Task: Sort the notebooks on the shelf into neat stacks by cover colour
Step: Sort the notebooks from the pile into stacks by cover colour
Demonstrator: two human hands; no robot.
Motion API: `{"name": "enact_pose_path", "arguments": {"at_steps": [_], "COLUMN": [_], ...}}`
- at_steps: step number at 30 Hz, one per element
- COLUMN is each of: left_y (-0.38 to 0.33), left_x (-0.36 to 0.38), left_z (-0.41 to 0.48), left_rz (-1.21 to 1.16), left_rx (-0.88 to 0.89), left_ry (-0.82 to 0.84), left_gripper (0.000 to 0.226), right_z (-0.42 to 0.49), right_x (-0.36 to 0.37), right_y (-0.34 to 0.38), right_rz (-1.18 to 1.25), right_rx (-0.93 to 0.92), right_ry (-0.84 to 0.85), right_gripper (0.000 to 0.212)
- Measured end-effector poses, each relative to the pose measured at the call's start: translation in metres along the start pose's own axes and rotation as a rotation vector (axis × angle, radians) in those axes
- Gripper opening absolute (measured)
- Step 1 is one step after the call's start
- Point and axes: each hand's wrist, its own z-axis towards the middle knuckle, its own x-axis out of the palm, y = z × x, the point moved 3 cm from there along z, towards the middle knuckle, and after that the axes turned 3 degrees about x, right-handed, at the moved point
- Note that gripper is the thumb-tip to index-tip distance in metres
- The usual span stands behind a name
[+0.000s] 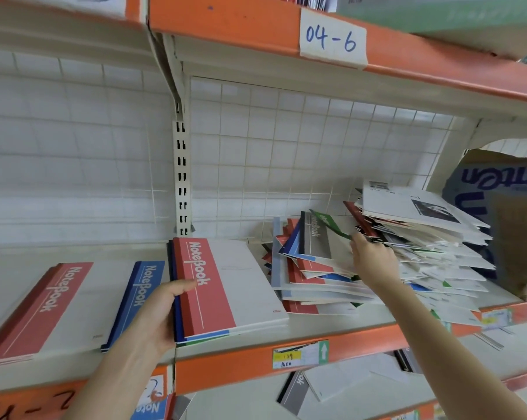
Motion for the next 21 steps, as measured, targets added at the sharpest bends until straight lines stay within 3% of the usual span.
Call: {"name": "enact_pose_path", "arguments": {"at_steps": [4,8,11,15,21], "left_y": [0.000,-0.002,0.001,0.007,0.014], "left_x": [0.000,0.004,0.010,0.008,-0.001], "left_z": [0.000,0.003,0.009,0.015,0.014], "left_rz": [-0.077,-0.123,-0.189,-0.276,-0.330], "left_rx": [0.022,0.039,0.023,0.009,0.018], "left_ry": [0.021,0.012,0.022,0.016,0.040], "left_gripper": [0.012,0.010,0.018,0.030,0.027], "right_z": [-0.003,-0.022,-0.045,-0.078,-0.109], "right_x": [-0.004,-0.019,-0.028,-0.030,-0.015], "right_y": [0.004,0.040,0.076,0.114,0.146], "right_rz": [0.148,0.317,0.398,0.426,0.507], "right_rx": [-0.020,-0.450,-0.704,-0.913,-1.084], "right_ry": [-0.117,-0.338,-0.289,-0.249,-0.049], "right_gripper": [0.025,0.017,0.027,0.029,0.028]}}
